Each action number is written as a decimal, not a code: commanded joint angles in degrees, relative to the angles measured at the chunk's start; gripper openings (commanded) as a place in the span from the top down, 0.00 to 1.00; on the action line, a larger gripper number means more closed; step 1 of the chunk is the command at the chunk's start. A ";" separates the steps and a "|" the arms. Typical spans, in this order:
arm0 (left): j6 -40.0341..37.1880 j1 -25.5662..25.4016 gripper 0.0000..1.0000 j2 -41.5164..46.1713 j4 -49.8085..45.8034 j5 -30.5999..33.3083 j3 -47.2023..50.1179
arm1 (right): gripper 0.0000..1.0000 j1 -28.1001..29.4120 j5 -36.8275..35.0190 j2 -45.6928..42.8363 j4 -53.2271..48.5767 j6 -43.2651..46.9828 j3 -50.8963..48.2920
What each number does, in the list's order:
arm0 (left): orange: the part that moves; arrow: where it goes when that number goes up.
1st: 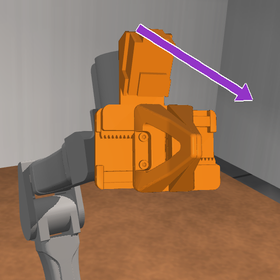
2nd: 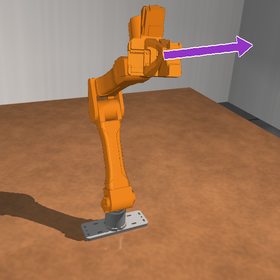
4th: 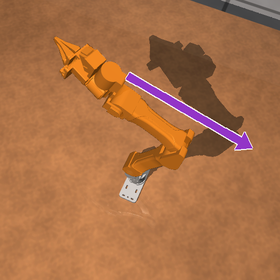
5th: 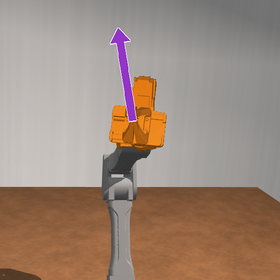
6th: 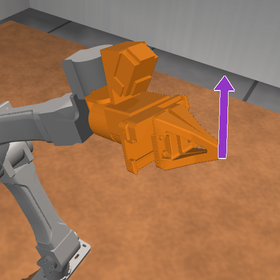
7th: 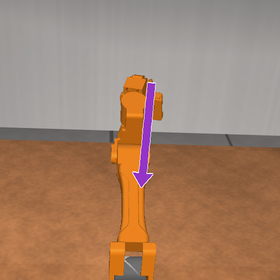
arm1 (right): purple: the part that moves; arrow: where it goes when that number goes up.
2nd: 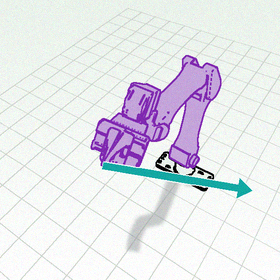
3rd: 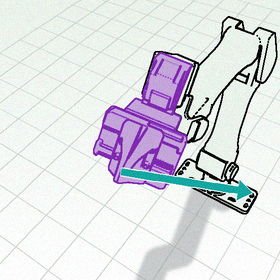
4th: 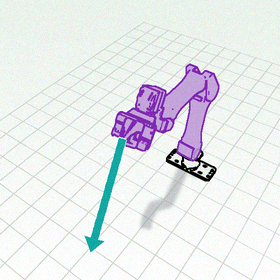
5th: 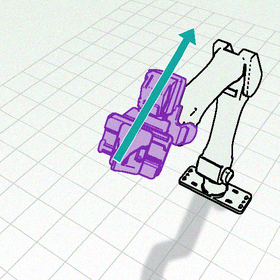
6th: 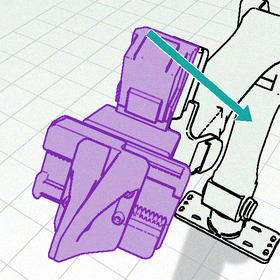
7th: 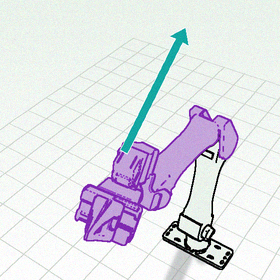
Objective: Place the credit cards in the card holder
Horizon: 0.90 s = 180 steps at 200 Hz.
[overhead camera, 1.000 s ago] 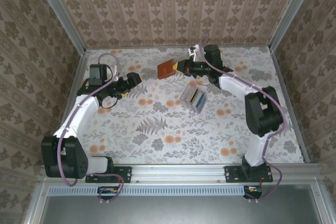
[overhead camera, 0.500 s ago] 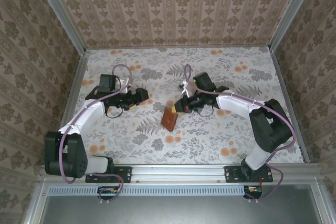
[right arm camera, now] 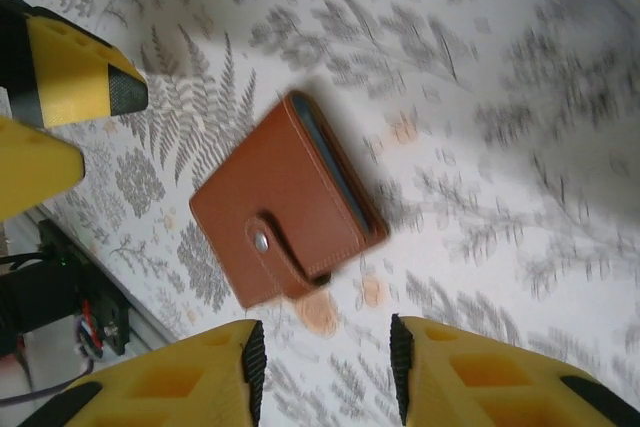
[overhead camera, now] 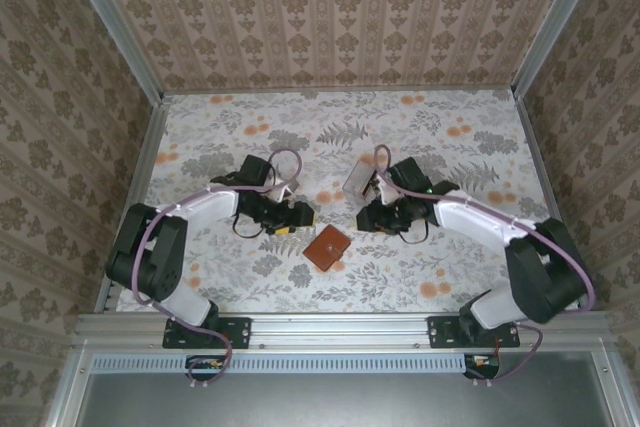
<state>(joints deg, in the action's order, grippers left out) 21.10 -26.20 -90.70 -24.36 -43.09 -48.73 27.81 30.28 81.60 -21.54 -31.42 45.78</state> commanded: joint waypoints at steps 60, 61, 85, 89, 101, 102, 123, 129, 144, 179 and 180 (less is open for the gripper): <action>-1.26 -7.08 0.46 -6.65 -5.04 -2.64 -1.23 | 0.55 7.35 -2.99 0.09 26.80 -26.87 -15.57; -1.21 -7.10 0.46 -6.58 -5.02 -2.54 -1.17 | 0.55 7.39 -2.88 0.33 27.03 -26.95 -15.51; 1.95 -7.53 0.52 -6.42 -2.27 -2.52 0.54 | 0.56 8.80 -1.56 4.75 29.44 -27.31 -13.23; 2.51 -7.70 0.54 -6.67 -1.65 -2.93 0.71 | 0.56 8.99 -1.82 5.19 29.45 -27.29 -12.89; 3.20 -8.46 0.58 -7.12 -1.44 -3.80 0.68 | 0.58 9.10 -2.11 6.79 29.41 -26.80 -11.77; 3.27 -8.53 0.58 -7.12 -1.50 -3.74 0.66 | 0.58 9.10 -2.13 6.89 29.34 -26.74 -11.72; 5.22 -9.90 0.54 -5.86 -0.88 -2.84 1.82 | 0.60 9.10 -2.40 8.67 29.10 -25.41 -9.72; 5.98 -10.06 0.54 -5.49 0.07 -3.09 2.39 | 0.60 9.10 -2.57 8.92 29.46 -25.36 -9.57; 7.02 -10.36 0.54 -5.28 1.70 -3.44 3.52 | 0.60 9.10 -2.87 9.71 31.58 -25.72 -9.74; 11.40 -11.00 0.61 -5.40 7.81 -3.39 5.77 | 0.61 9.27 -2.29 11.39 33.76 -26.56 -9.12; 11.45 -11.04 0.61 -5.39 8.00 -3.40 5.81 | 0.61 9.28 -2.36 11.39 33.85 -26.58 -9.12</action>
<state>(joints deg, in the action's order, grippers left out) 28.18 -36.29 -96.82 -21.74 -45.43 -44.84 36.64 28.23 91.88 9.47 -57.17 35.64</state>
